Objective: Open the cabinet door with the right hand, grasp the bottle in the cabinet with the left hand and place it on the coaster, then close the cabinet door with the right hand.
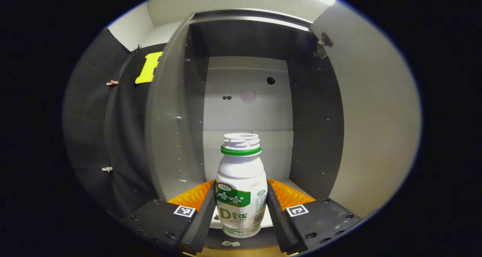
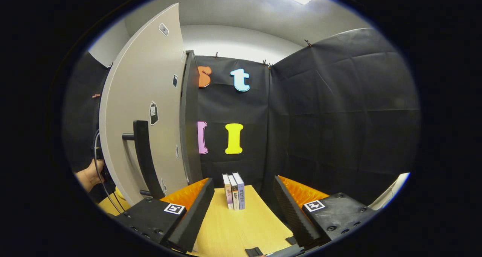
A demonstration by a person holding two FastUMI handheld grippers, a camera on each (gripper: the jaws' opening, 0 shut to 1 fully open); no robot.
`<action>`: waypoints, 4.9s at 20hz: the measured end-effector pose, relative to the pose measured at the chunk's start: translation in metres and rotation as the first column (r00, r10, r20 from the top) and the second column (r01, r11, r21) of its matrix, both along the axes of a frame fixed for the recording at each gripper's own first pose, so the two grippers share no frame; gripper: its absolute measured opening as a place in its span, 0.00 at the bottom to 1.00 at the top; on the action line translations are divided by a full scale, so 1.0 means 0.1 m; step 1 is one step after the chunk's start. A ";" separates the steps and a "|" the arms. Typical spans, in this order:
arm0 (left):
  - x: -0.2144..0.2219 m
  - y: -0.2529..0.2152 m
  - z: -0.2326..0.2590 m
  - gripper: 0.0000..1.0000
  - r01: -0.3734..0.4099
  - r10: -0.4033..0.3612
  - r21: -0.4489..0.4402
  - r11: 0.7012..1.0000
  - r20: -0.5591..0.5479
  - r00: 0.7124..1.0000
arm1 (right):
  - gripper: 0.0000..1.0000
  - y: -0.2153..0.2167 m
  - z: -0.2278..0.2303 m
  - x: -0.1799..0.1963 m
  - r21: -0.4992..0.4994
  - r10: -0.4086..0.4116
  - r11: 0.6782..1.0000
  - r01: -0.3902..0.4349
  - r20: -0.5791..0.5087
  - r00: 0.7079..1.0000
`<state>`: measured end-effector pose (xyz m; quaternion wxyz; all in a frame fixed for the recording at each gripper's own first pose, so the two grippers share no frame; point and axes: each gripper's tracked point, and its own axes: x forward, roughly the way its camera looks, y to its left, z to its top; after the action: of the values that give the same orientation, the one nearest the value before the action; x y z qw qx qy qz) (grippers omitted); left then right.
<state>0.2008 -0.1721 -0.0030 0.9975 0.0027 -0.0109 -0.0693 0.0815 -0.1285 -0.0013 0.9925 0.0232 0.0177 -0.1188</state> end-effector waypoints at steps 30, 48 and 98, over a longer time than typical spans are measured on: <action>-2.20 1.38 -2.52 0.74 0.023 -0.023 -0.012 1.000 -0.056 0.998 | 0.98 0.12 0.28 -0.13 0.110 -0.138 0.985 0.132 0.056 0.989; -2.05 1.59 -3.68 0.75 0.038 -0.042 -0.034 0.999 -0.127 0.991 | 0.98 -0.11 0.04 -0.40 0.131 -0.272 0.953 0.274 -0.030 0.962; -2.15 1.53 -0.61 0.95 -0.124 0.119 -0.032 0.992 -0.120 0.986 | 0.98 2.44 0.20 0.15 0.082 0.275 0.958 -0.275 0.012 0.961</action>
<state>-0.0144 -0.0192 -0.0639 0.9987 -0.0203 0.0469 -0.0082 0.0965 0.1152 0.0187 0.9975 0.0618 0.0253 0.0211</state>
